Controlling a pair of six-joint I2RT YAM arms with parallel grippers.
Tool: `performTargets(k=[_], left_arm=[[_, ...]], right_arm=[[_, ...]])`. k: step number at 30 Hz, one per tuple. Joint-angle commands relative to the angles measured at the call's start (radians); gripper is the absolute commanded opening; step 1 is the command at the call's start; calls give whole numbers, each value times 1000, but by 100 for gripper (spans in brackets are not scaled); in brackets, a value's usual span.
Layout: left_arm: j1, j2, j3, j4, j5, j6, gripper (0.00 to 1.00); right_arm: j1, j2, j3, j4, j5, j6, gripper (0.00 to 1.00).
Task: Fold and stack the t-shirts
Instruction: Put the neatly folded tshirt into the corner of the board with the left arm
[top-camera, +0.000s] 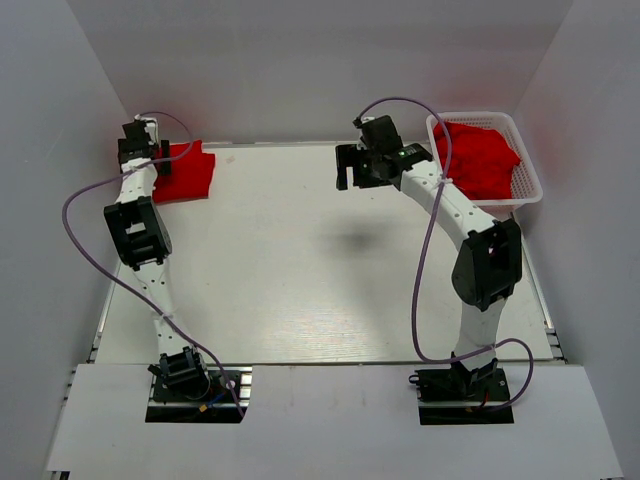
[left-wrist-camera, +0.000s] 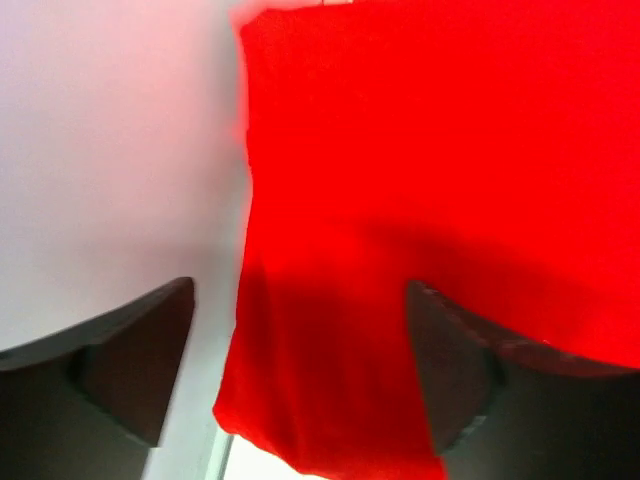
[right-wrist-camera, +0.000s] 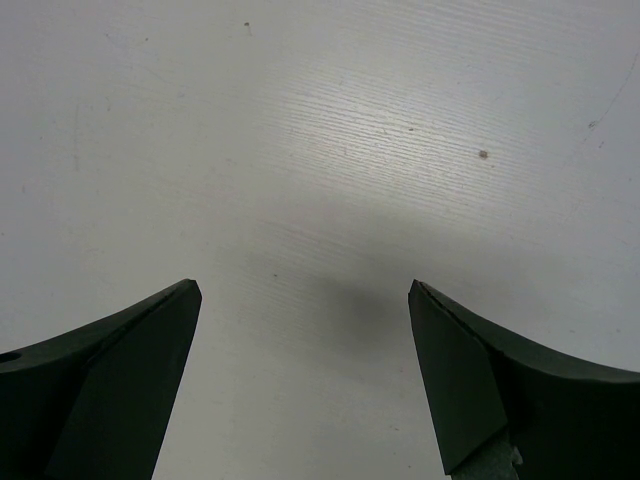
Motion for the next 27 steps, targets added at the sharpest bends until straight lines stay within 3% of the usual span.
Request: performTargets(k=[1,8,15,23,26,27], left_arm=[[3,-32,62,26,-12,-13,100],[-8,-138,62,-9,157,-98,100],[-61,-256,40,-245,364,-228,100],[-250,-549,-337,-256,327,-428,100],[-343,-746,-554,-203,307,-514,100],[-370,-803,-689,-166,307,-534,100]], right_arm=[[3,6,50,-18,-3,-2,90],[6,-14,52,-3,-5,-12,90],[-2,-109,-69,43,28,37,90],[-31,-273,-337,89,70,130,90],[-46,-366,-466,102,80,164,90],[-58,-382,-492,112,84,175,90]])
